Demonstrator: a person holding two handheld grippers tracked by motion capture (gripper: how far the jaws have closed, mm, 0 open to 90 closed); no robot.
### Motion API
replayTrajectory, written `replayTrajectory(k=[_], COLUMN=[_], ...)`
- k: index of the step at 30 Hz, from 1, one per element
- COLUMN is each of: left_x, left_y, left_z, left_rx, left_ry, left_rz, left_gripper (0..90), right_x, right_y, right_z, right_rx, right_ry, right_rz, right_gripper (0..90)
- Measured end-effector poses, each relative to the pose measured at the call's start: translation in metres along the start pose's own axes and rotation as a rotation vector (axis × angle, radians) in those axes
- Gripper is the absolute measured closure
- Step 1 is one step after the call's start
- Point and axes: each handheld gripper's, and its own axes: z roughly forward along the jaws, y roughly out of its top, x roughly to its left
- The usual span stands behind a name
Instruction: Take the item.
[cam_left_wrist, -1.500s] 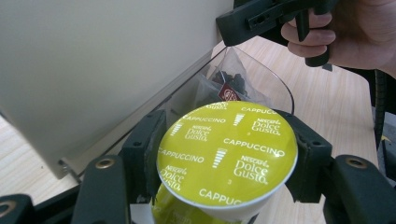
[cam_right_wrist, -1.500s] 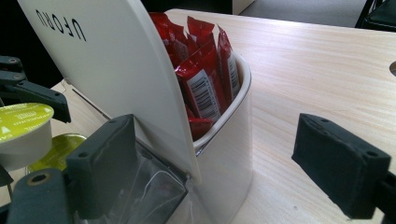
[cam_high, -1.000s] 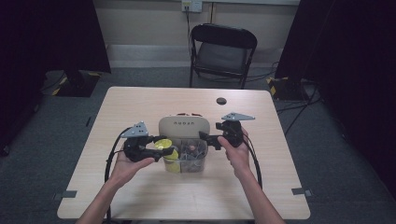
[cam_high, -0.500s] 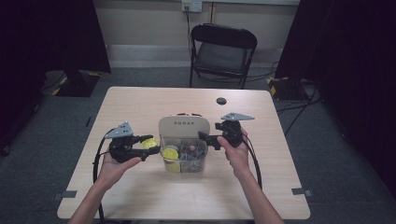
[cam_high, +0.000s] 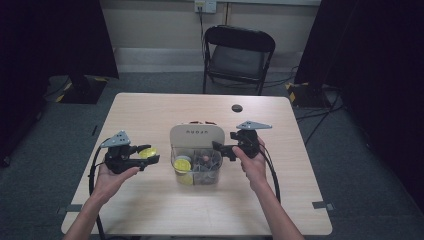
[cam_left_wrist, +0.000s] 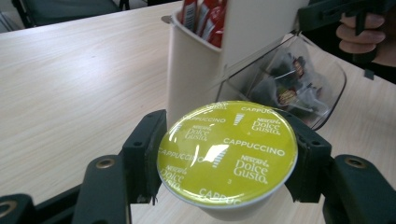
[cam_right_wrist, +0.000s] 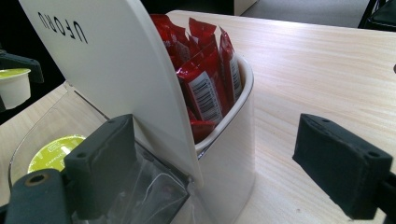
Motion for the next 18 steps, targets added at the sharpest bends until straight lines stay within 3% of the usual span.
replayTrajectory(k=[11,18], left_x=[0.019,0.028], left_y=[-0.013,-0.023], left_z=[-0.013,-0.012], left_rx=[-0.008,0.024], left_ry=[0.047,0.068], left_rz=[-0.052,-0.079], left_gripper=[39.7,39.7], right_x=[0.0,0.0], right_y=[0.0,0.0], right_z=[0.0,0.0], right_rx=[0.001,0.0], right_ry=[0.0,-0.002], right_rz=[-0.001,-0.003], right_gripper=[12.4,12.8])
